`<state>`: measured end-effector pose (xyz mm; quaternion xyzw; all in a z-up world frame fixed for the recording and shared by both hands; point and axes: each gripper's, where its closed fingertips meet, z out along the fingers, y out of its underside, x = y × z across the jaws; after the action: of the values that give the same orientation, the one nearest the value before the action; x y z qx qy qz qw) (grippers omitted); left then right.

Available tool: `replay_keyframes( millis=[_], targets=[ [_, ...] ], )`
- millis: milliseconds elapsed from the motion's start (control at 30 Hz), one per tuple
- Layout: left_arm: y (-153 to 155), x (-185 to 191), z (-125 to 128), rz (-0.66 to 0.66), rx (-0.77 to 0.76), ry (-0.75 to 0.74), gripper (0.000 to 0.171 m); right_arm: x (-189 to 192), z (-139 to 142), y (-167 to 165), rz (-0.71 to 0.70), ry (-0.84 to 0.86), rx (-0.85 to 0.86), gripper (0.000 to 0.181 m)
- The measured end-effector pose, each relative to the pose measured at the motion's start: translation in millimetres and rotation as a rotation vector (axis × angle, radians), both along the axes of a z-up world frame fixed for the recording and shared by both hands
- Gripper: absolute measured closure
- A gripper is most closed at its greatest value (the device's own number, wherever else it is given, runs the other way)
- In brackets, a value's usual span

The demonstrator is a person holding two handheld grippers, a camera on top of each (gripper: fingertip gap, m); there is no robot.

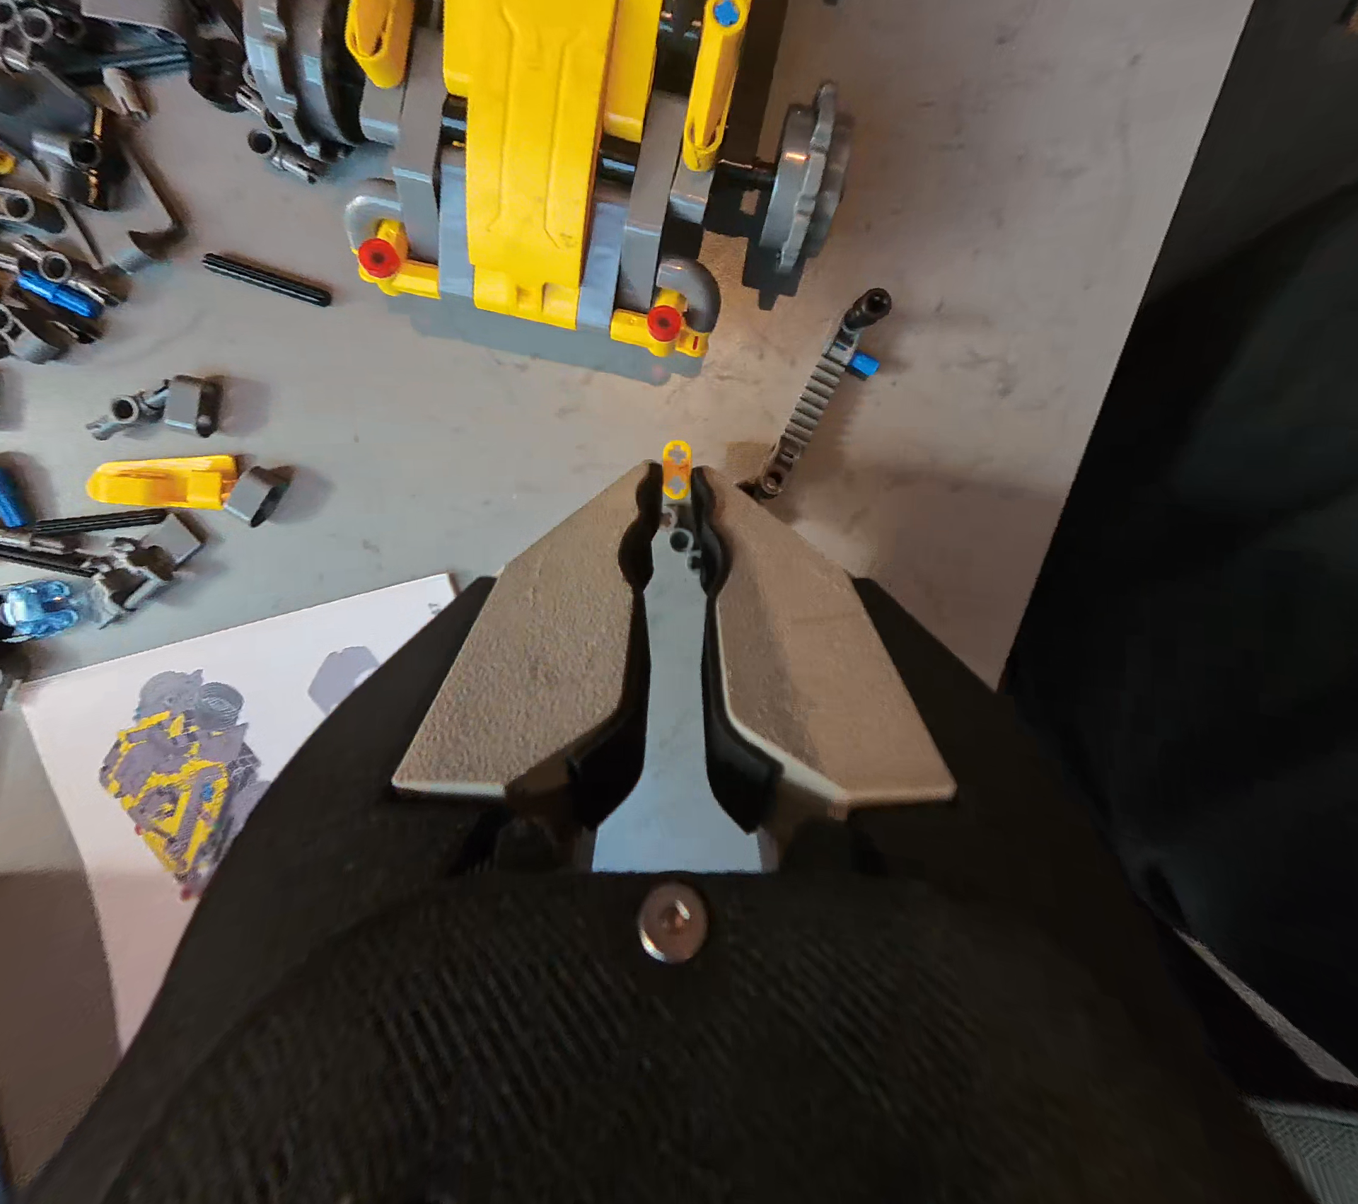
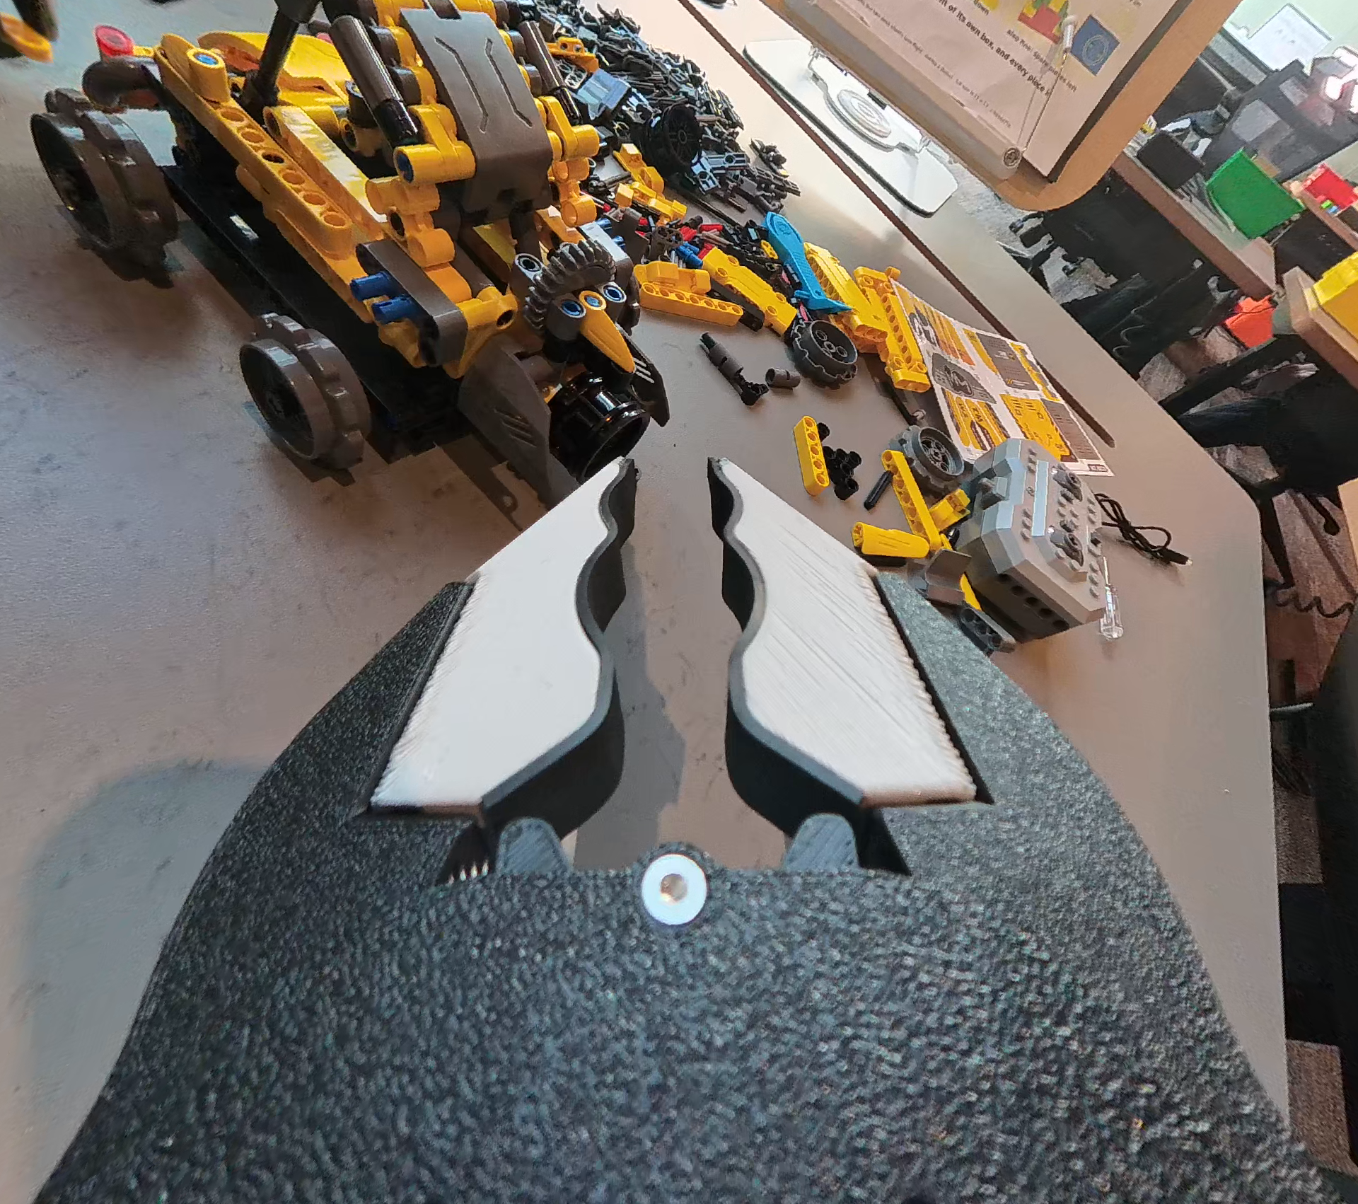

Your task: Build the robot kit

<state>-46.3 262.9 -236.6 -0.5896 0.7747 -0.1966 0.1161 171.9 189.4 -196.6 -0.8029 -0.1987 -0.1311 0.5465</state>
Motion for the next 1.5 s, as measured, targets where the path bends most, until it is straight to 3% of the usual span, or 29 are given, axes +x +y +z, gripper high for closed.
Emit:
replay_keyframes(
  millis=[200, 400, 533, 733, 900, 1000, 1167, 1267, 1367, 1500],
  targets=[
    [0.6, -5.7, -0.9, 0.028, 0.012, 0.0, 0.16, -0.3, 0.4, -0.2, 0.0, -0.003, 0.003, 0.161],
    [3.0, -3.7, 39.8, 0.232, 0.049, -0.284, 0.153, -0.2, 1.8, -0.6, 0.004, 0.009, 0.01, 0.162],
    [-7.9, -6.5, 30.5, 0.343, 0.019, -0.39, 0.161, 4.9, 5.2, -0.6, -0.022, 0.038, 0.026, 0.162],
    [-7.9, -19.6, 7.2, 0.376, 0.048, -0.444, 0.155, 16.7, 8.6, -0.8, -0.073, 0.127, 0.033, 0.165],
    [-5.8, -22.1, 15.9, 0.367, 0.037, -0.484, 0.15, 20.7, 3.1, 2.9, -0.092, 0.207, -0.022, 0.165],
    [-6.3, -24.4, 12.8, 0.359, 0.033, -0.48, 0.147, -0.6, 13.9, 6.9, -0.042, 0.321, -0.012, 0.158],
    [-6.7, -24.8, 14.1, 0.347, 0.017, -0.488, 0.146, -16.4, 18.7, 20.3, -0.004, 0.42, -0.056, 0.119],
    [-6.5, -25.4, 15.9, 0.349, -0.019, -0.495, 0.145, -14.6, 13.5, 23.8, 0.013, 0.523, -0.113, 0.108],
    [-2.1, -24.6, 19.2, 0.354, -0.049, -0.503, 0.146, -28.2, 14.4, 22.3, 0.109, 0.635, -0.171, 0.108],
    [-3.4, -12.9, 18.5, 0.284, -0.115, -0.415, 0.151, -37.8, 7.8, 19.0, 0.168, 0.614, -0.191, 0.121]
  ],
)
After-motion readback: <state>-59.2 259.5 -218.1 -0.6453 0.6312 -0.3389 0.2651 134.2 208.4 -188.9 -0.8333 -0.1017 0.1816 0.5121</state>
